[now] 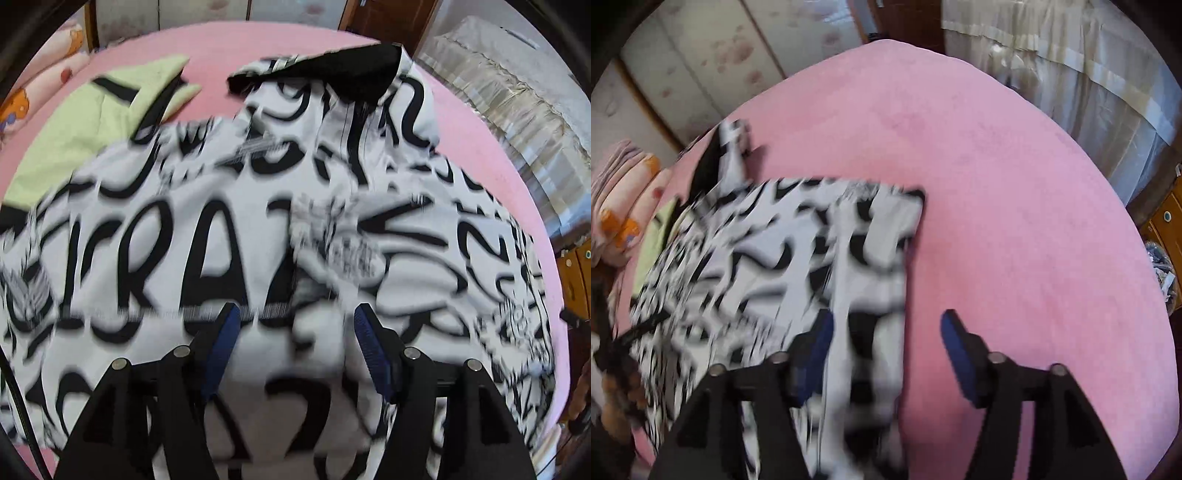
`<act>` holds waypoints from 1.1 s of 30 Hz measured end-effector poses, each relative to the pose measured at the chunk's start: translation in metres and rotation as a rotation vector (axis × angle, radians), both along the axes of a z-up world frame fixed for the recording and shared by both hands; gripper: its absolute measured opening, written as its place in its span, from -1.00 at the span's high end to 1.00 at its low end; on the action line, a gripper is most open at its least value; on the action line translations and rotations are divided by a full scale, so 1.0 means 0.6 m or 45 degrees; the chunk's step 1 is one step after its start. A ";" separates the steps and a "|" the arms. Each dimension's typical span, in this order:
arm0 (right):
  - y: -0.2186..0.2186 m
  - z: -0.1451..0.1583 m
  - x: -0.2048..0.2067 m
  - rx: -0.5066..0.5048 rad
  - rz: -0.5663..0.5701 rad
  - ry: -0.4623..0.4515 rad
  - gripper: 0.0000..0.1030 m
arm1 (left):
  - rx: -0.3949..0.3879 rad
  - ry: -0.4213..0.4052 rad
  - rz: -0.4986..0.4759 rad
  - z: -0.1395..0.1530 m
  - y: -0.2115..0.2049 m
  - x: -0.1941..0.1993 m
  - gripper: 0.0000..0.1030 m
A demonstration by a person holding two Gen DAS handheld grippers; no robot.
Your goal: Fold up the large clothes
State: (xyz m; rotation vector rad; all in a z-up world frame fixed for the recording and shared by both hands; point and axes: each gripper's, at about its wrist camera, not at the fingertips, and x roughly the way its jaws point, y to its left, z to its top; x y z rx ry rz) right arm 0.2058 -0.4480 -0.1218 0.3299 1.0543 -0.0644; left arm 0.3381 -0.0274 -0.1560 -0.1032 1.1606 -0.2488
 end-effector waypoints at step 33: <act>0.223 0.041 -0.038 -0.175 0.101 -0.265 0.29 | -0.153 -0.176 -0.109 0.048 -0.127 -0.082 0.14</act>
